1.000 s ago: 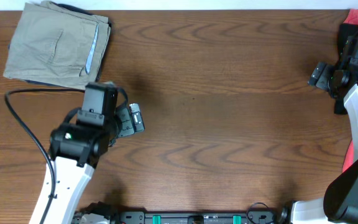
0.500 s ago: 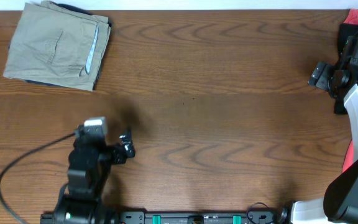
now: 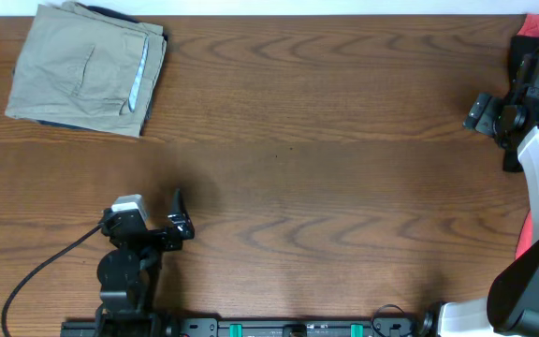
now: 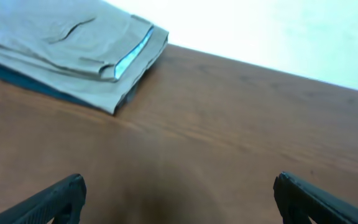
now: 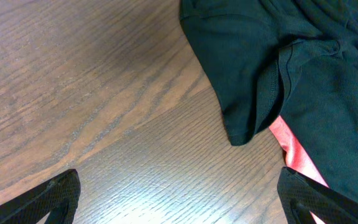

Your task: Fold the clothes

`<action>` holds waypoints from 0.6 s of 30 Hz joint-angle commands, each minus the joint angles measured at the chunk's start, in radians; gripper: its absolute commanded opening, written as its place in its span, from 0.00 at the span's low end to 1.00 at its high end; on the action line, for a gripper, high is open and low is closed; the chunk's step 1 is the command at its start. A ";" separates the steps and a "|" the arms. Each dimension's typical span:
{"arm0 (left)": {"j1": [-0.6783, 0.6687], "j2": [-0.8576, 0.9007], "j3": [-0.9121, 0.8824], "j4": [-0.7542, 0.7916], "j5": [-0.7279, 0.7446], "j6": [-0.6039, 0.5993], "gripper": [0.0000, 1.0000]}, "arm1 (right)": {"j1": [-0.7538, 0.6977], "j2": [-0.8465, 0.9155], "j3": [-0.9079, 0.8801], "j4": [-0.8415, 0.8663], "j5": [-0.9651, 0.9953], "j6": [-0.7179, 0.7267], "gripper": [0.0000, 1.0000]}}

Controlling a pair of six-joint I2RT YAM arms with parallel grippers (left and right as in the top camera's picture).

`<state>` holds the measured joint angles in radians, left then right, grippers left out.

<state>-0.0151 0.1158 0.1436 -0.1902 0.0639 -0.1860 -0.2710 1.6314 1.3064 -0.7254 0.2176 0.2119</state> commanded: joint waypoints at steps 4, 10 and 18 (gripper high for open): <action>0.012 -0.088 -0.078 0.101 0.048 0.011 0.98 | -0.008 -0.010 0.006 0.000 0.011 -0.003 0.99; 0.027 -0.114 -0.110 0.133 0.048 0.011 0.98 | -0.008 -0.010 0.006 0.000 0.011 -0.003 0.99; 0.037 -0.114 -0.140 0.156 0.032 0.037 0.98 | -0.008 -0.010 0.006 0.000 0.011 -0.003 0.99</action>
<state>0.0162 0.0109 0.0227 -0.0223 0.1013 -0.1780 -0.2710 1.6314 1.3064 -0.7254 0.2176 0.2115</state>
